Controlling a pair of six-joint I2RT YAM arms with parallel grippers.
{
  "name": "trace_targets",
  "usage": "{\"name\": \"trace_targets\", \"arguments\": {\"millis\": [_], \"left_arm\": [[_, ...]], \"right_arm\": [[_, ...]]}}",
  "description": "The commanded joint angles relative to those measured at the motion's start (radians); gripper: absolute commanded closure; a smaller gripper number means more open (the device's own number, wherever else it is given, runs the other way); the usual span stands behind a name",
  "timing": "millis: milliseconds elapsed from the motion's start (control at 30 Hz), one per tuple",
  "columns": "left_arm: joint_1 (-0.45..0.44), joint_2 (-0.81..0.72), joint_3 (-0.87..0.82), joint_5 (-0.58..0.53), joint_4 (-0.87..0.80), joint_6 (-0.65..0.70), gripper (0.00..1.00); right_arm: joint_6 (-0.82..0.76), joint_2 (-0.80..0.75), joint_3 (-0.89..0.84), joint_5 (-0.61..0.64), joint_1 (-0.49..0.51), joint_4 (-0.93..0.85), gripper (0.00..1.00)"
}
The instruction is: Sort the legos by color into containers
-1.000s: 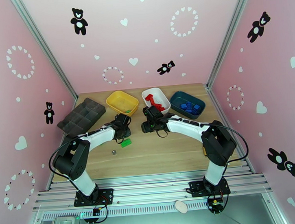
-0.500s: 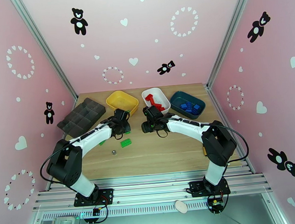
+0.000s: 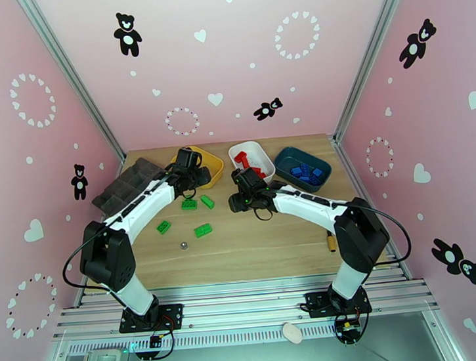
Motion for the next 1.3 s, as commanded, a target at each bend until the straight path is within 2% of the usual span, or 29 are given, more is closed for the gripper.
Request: {"name": "trace_targets", "arguments": {"millis": [0, 100, 233, 433, 767, 900, 1100, 1267], "left_arm": [[-0.007, -0.014, -0.093, 0.008, -0.003, 0.006, 0.42], [-0.016, -0.029, -0.178, 0.031, 0.041, -0.025, 0.39], [-0.044, 0.014, -0.197, 0.022, 0.056, -0.051, 0.33], [-0.075, 0.133, -0.126, -0.017, 0.039, -0.055, 0.27], [-0.075, 0.293, 0.009, -0.078, -0.001, -0.053, 0.28], [-0.073, 0.312, 0.035, -0.104, -0.015, -0.046, 0.36], [-0.061, 0.332, 0.030, -0.108, -0.019, -0.042, 0.54], [-0.068, 0.292, -0.011, -0.091, -0.004, -0.043, 0.67]], "right_arm": [[-0.013, -0.047, -0.025, 0.016, -0.007, -0.018, 0.49], [-0.015, -0.036, -0.035, 0.013, -0.014, -0.013, 0.49], [-0.008, -0.015, -0.045, 0.006, -0.018, 0.003, 0.48], [0.007, -0.022, -0.074, 0.001, -0.019, 0.022, 0.49], [0.003, -0.069, -0.116, 0.008, -0.031, 0.030, 0.48], [0.003, -0.072, -0.122, 0.004, -0.037, 0.036, 0.48], [0.001, -0.049, -0.114, -0.017, -0.040, 0.054, 0.47], [0.011, 0.000, -0.086, -0.060, -0.045, 0.095, 0.45]]}}
